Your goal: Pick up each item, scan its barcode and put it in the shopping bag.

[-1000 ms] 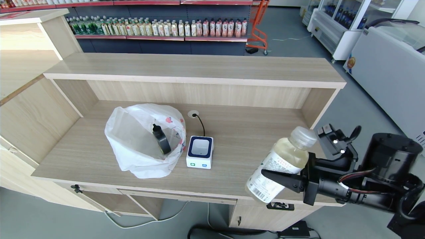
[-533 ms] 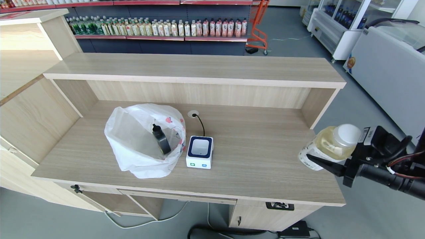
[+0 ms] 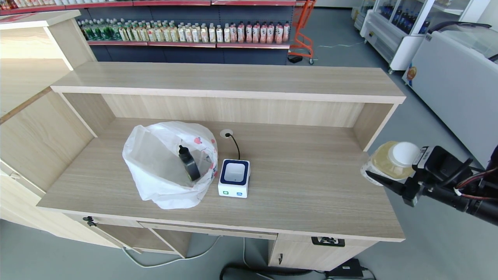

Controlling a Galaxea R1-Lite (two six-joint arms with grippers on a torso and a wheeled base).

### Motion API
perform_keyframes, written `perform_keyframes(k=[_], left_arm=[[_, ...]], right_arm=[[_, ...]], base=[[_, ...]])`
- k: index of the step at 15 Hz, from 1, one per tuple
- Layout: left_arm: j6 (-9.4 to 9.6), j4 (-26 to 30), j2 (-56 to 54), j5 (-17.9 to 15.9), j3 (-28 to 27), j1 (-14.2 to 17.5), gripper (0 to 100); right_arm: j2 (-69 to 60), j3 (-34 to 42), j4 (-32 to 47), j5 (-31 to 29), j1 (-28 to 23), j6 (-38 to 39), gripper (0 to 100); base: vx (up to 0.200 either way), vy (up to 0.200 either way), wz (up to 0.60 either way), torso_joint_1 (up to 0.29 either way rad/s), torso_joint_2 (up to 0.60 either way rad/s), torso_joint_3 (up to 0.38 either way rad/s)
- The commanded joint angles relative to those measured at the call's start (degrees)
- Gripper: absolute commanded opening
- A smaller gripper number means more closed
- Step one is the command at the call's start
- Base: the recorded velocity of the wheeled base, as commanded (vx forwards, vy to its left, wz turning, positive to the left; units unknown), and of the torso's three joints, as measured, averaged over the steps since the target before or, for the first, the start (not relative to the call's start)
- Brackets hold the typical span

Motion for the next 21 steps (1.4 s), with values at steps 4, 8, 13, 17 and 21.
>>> perform_keyframes(k=[4,8,13,17,21], left_arm=[[0.16,0.0,0.0,0.0,0.0,0.0,100],[0.07,0.0,0.0,0.0,0.0,0.0,100],[0.07,0.0,0.0,0.0,0.0,0.0,100],[0.34,0.0,0.0,-0.1,0.0,0.0,100],[0.34,0.0,0.0,-0.1,0.0,0.0,100]], right_arm=[[-1.5,2.6,-0.1,-1.1,0.2,0.0,0],[-3.0,4.7,-0.1,-0.6,0.2,0.3,0],[-3.4,4.0,-0.1,1.0,0.6,4.8,0],[-1.7,3.0,-0.1,2.0,1.0,6.8,0],[1.0,1.2,-0.1,4.6,1.0,6.8,0]], base=[[0.000,0.000,0.00,0.000,0.00,0.000],[0.000,0.050,0.00,0.001,0.00,0.001],[0.000,0.200,0.00,0.000,0.00,0.000],[0.000,0.200,0.00,-0.002,0.00,0.004],[0.200,0.100,0.00,0.000,0.00,0.005]])
